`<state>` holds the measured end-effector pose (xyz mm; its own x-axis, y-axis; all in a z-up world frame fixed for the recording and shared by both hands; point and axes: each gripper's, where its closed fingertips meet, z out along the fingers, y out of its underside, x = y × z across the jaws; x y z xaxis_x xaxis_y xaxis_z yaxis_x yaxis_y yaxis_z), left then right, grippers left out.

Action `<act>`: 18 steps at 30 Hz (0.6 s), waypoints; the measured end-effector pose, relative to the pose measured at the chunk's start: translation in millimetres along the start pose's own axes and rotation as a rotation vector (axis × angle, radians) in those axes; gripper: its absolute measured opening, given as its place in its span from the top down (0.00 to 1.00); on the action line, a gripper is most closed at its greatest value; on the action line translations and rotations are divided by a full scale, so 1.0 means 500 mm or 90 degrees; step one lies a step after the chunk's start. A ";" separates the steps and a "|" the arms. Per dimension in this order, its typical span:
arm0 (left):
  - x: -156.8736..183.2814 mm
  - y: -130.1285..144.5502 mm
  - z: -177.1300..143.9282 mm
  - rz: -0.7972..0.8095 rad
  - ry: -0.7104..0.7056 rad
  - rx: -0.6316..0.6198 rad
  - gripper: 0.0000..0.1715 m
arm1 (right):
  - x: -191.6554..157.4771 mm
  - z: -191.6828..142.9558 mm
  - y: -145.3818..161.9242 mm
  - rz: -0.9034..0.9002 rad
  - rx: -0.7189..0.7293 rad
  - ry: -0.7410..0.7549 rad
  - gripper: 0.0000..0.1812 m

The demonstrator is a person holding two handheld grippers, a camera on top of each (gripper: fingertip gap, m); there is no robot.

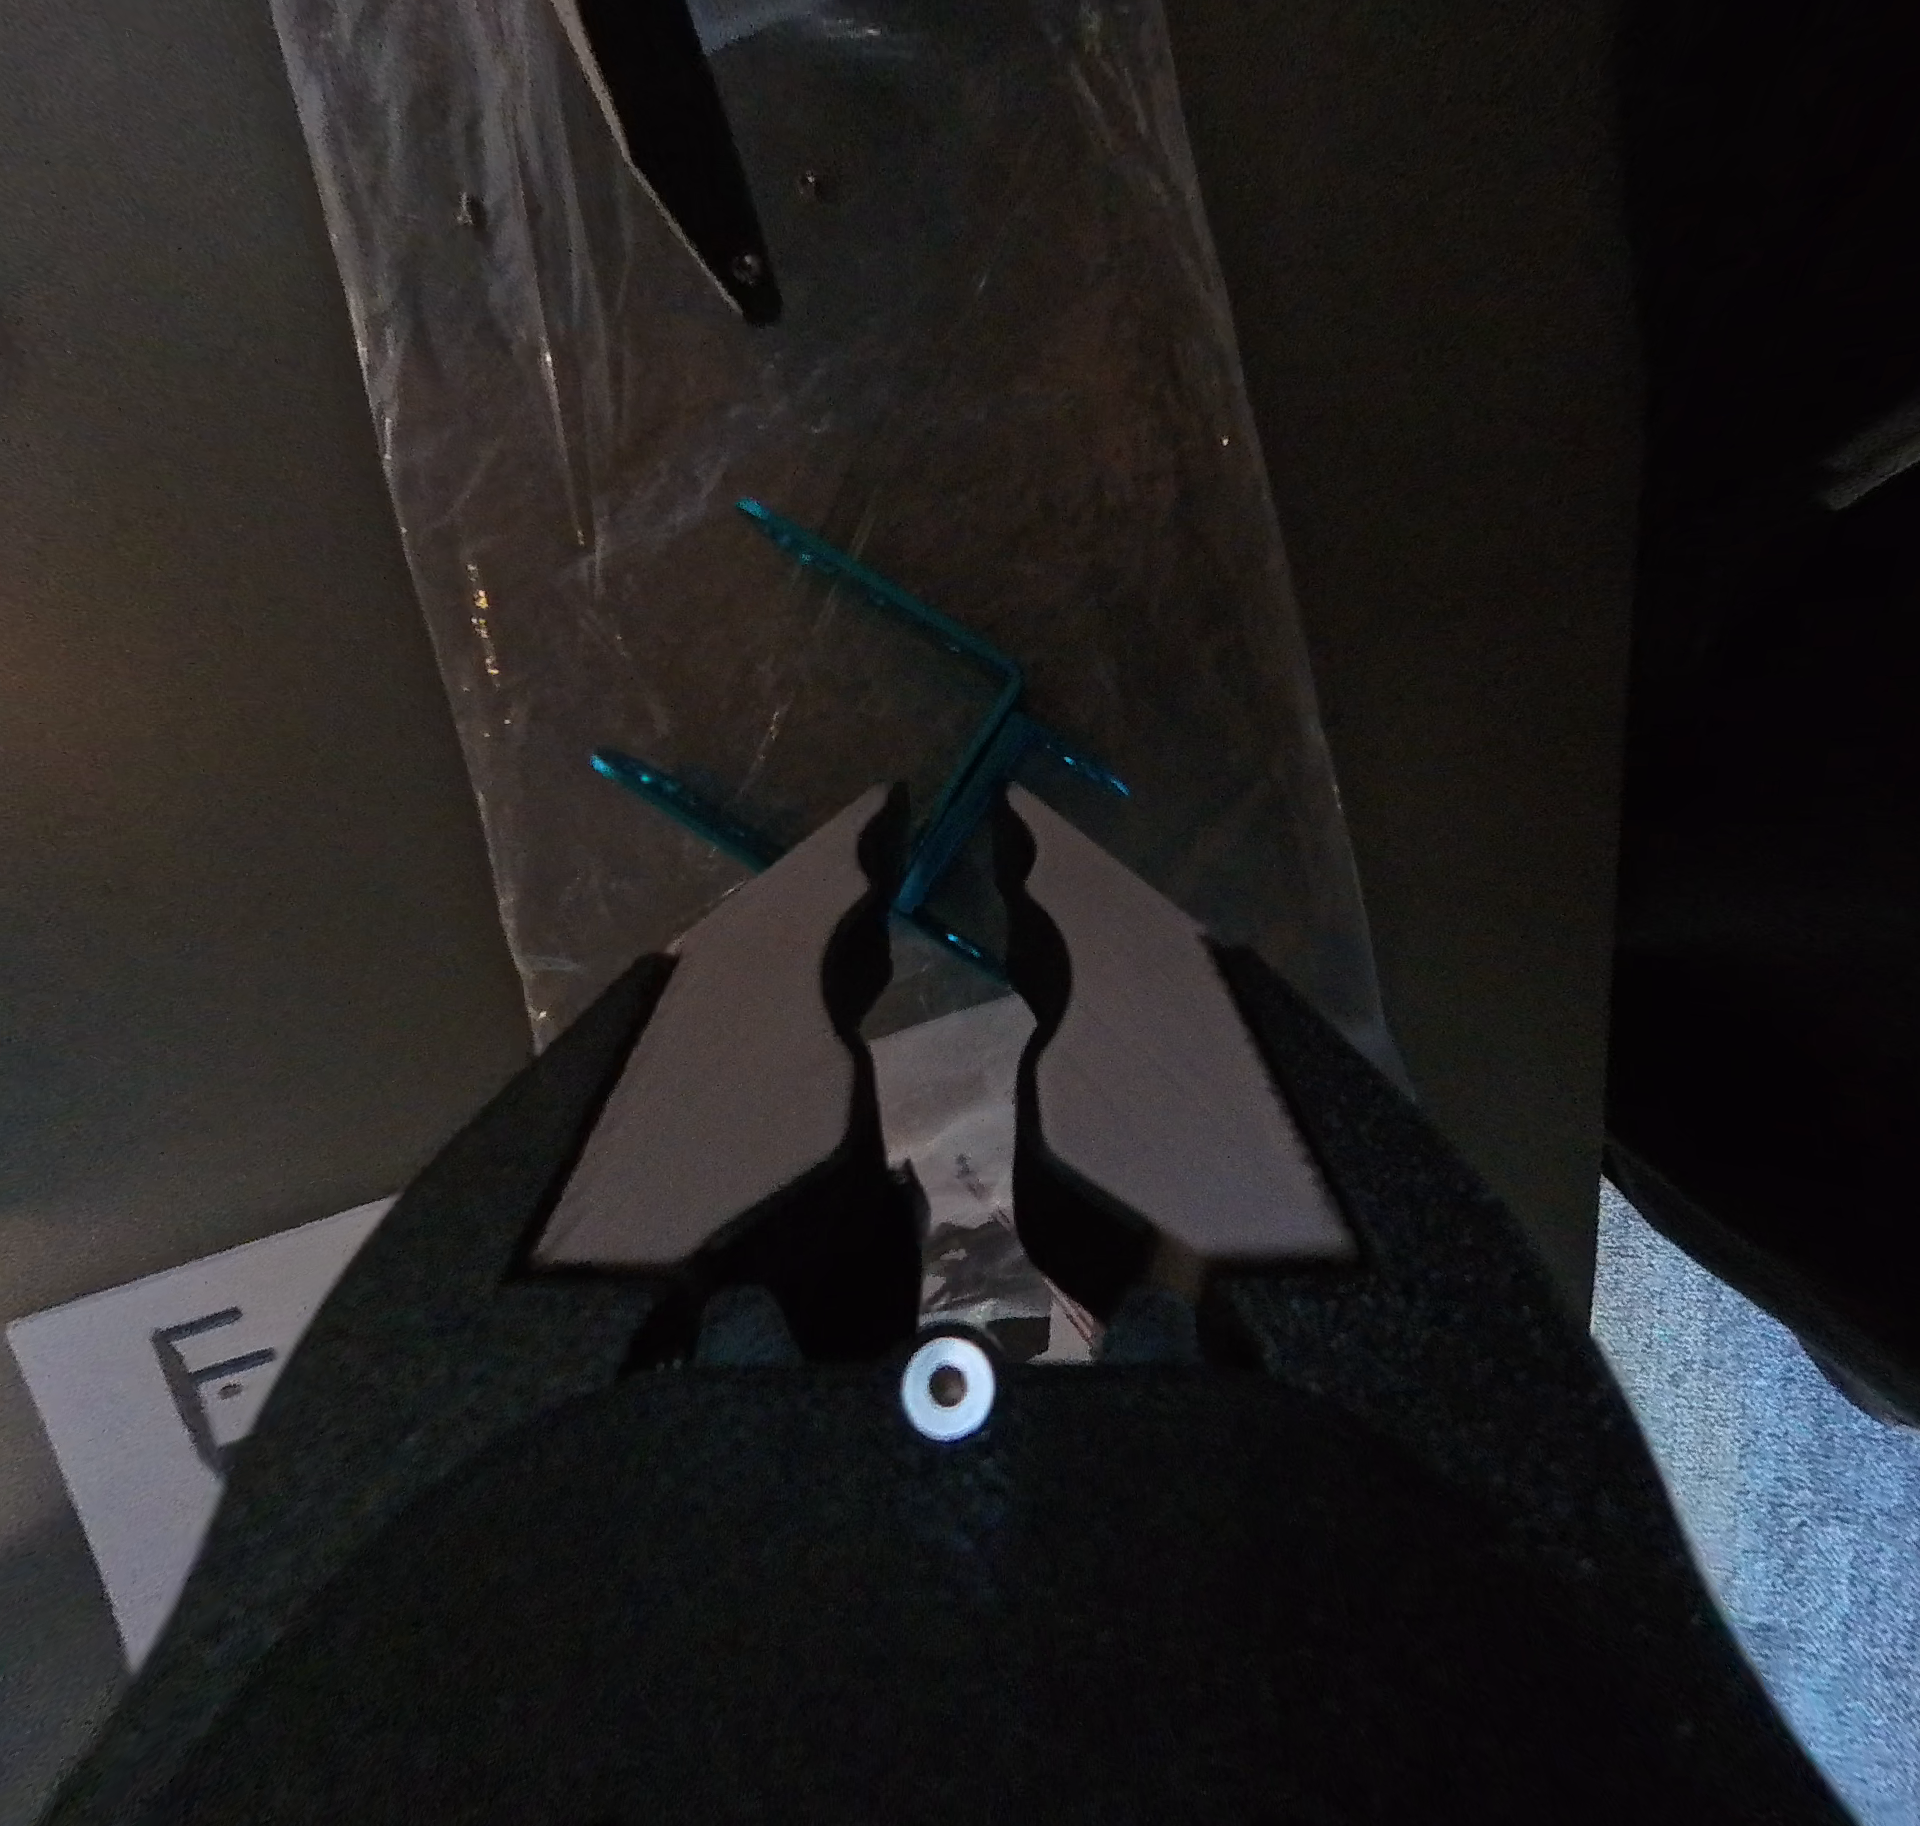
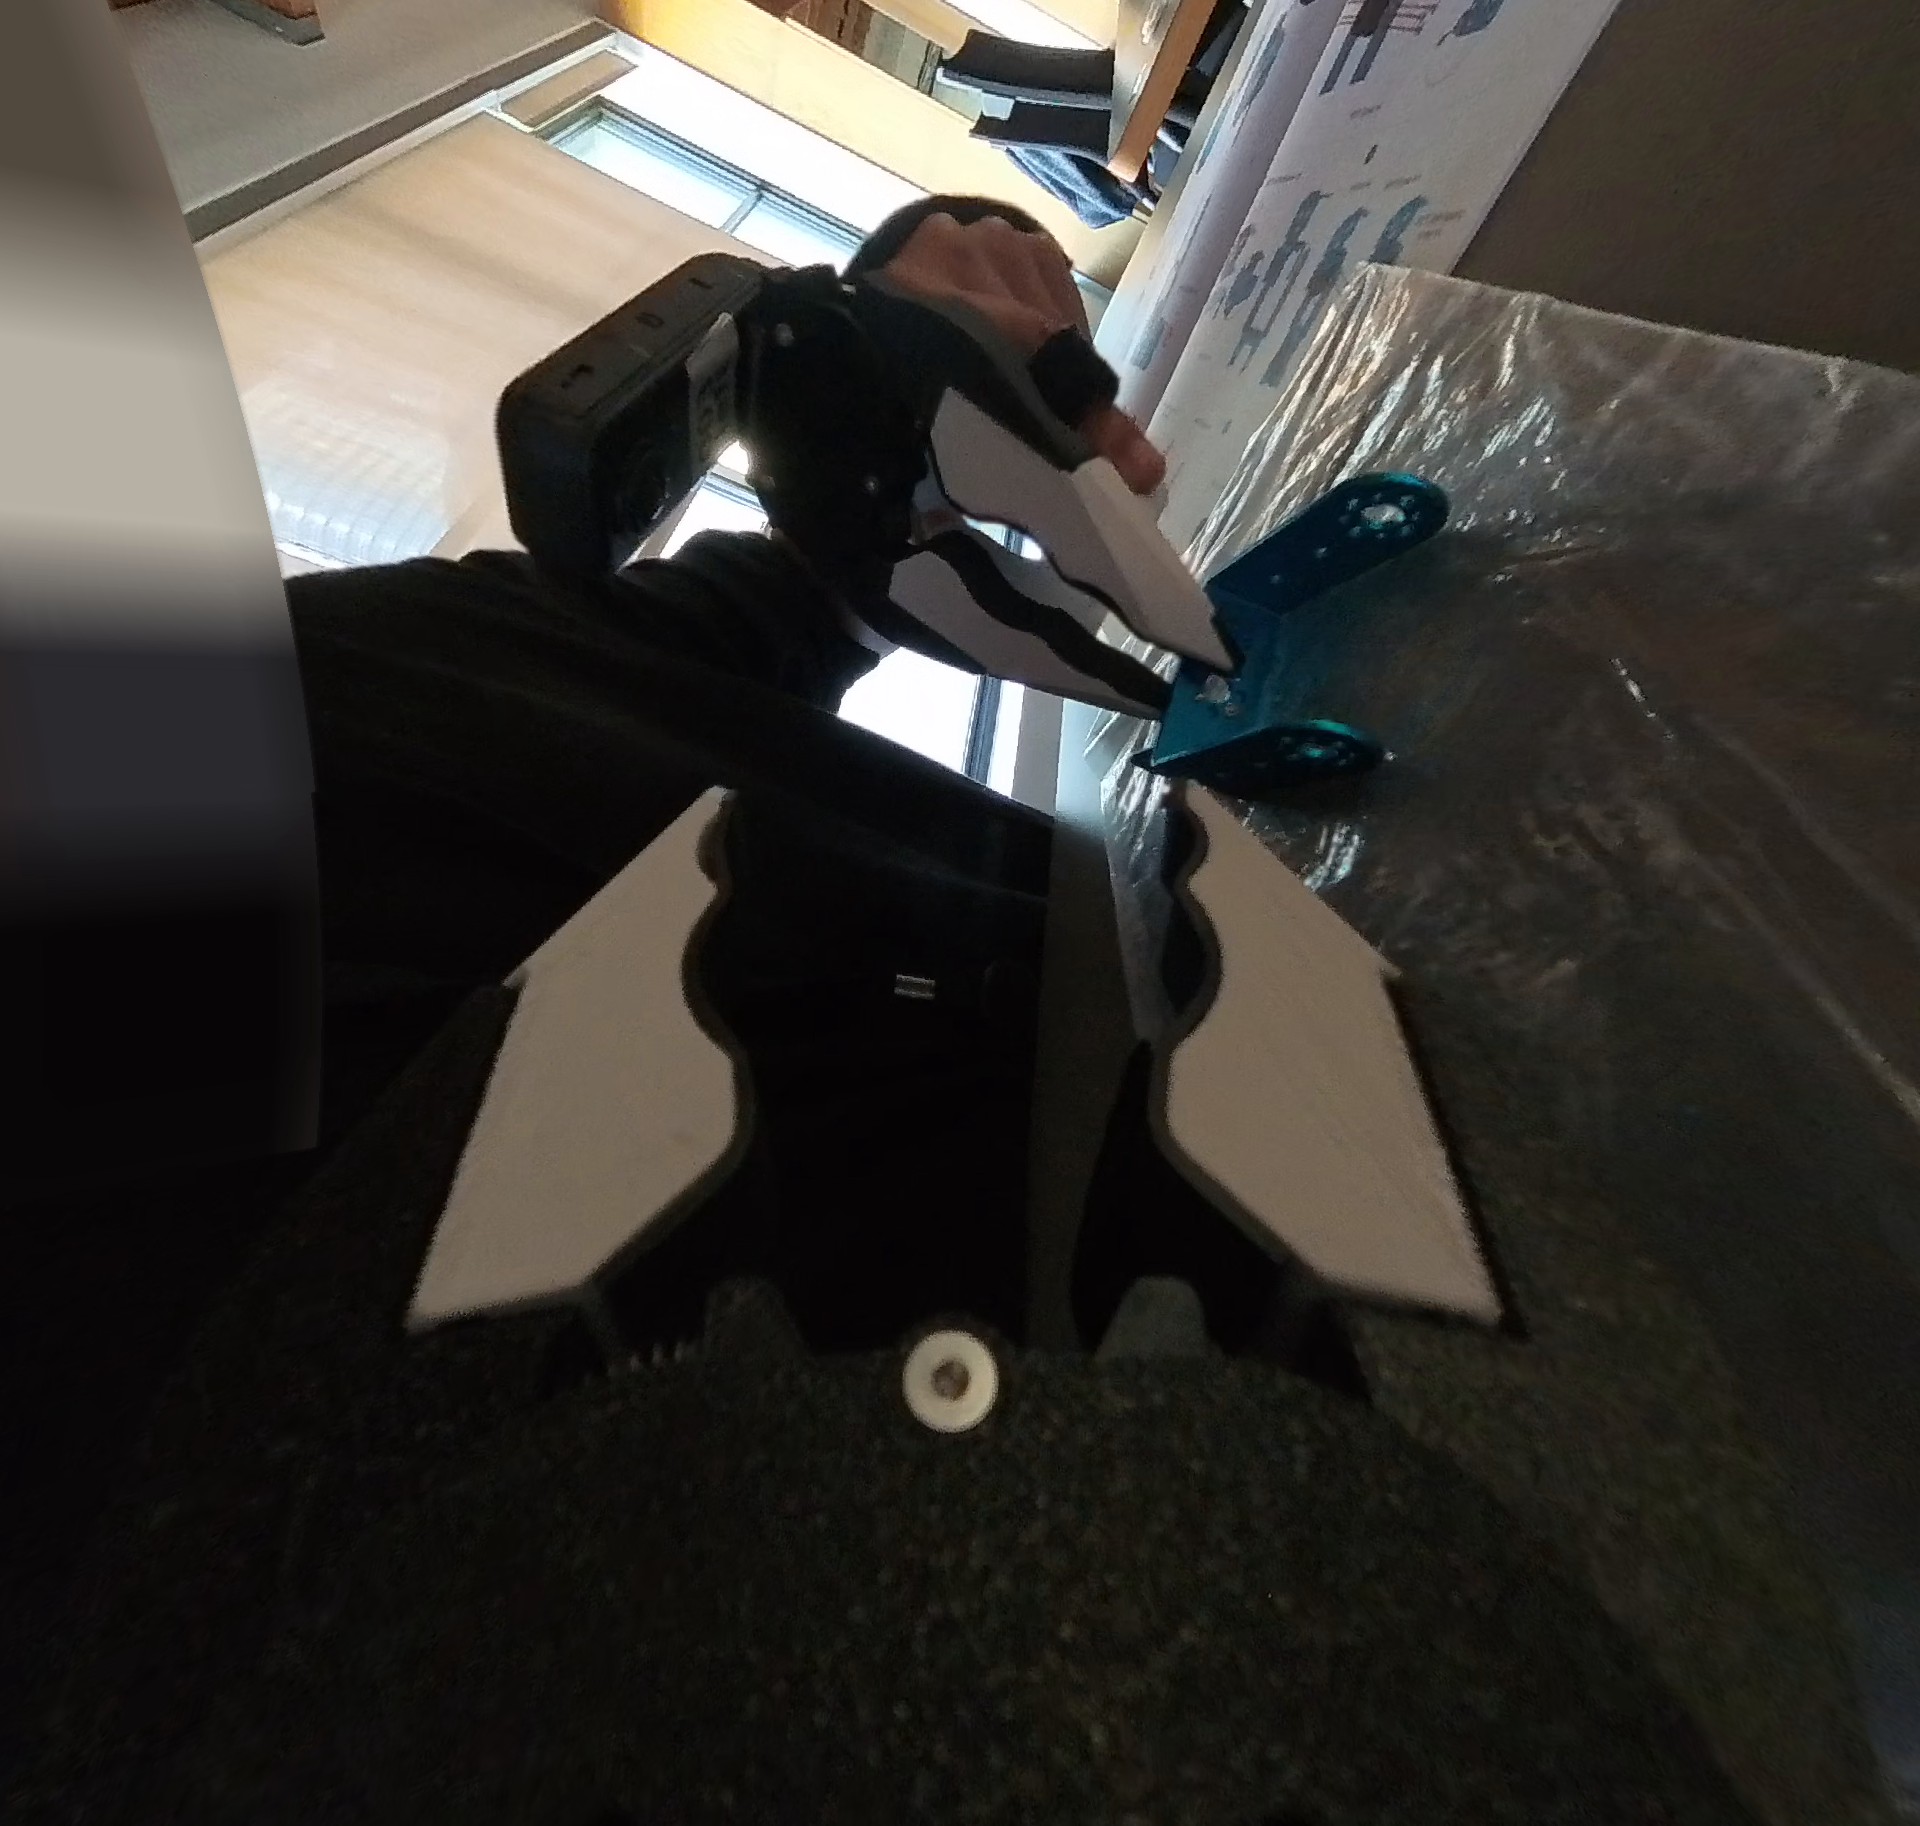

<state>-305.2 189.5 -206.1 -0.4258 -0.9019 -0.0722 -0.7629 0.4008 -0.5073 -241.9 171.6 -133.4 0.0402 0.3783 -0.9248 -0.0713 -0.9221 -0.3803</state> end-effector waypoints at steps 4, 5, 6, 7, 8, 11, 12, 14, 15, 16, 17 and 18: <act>-0.002 0.000 0.001 -0.015 0.003 0.001 0.92 | -0.003 -0.001 0.000 -0.004 0.003 -0.006 0.56; -0.002 0.000 0.001 -0.014 0.001 0.001 0.92 | -0.003 -0.001 0.000 -0.003 0.004 -0.006 0.56; -0.004 -0.001 0.000 -0.011 -0.005 0.002 0.92 | -0.003 -0.002 0.000 -0.003 0.005 -0.006 0.56; -0.005 -0.002 -0.001 -0.010 -0.009 0.002 0.92 | -0.003 -0.002 0.001 -0.002 0.005 -0.006 0.56; -0.005 -0.002 -0.003 -0.010 -0.012 0.000 0.92 | -0.003 -0.003 0.002 -0.002 0.006 -0.007 0.56; -0.010 -0.001 -0.009 -0.010 -0.030 -0.006 0.87 | -0.002 -0.003 0.002 0.001 0.008 -0.008 0.56; -0.011 0.001 -0.012 -0.008 -0.034 -0.011 0.86 | -0.002 -0.003 0.003 0.001 0.008 -0.008 0.56; -0.011 0.003 -0.017 -0.005 -0.038 -0.017 0.86 | -0.002 -0.003 0.003 0.002 0.008 -0.009 0.56; -0.009 0.003 -0.020 -0.003 -0.037 -0.018 0.87 | -0.002 -0.002 0.003 0.002 0.008 -0.009 0.56; -0.009 0.003 -0.022 -0.001 -0.038 -0.017 0.88 | -0.003 -0.002 0.003 0.001 0.007 -0.010 0.56; -0.013 0.003 -0.027 0.000 -0.047 -0.014 0.91 | -0.004 -0.001 0.003 -0.001 0.006 -0.011 0.56; -0.019 0.003 -0.033 0.000 -0.058 -0.007 0.93 | -0.006 0.000 0.002 -0.003 0.006 -0.013 0.56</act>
<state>-310.4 201.4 -191.9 -0.3799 -0.9128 -0.1498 -0.7685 0.4016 -0.4981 -241.9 169.7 -131.1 0.0199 0.3847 -0.9228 -0.0807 -0.9194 -0.3850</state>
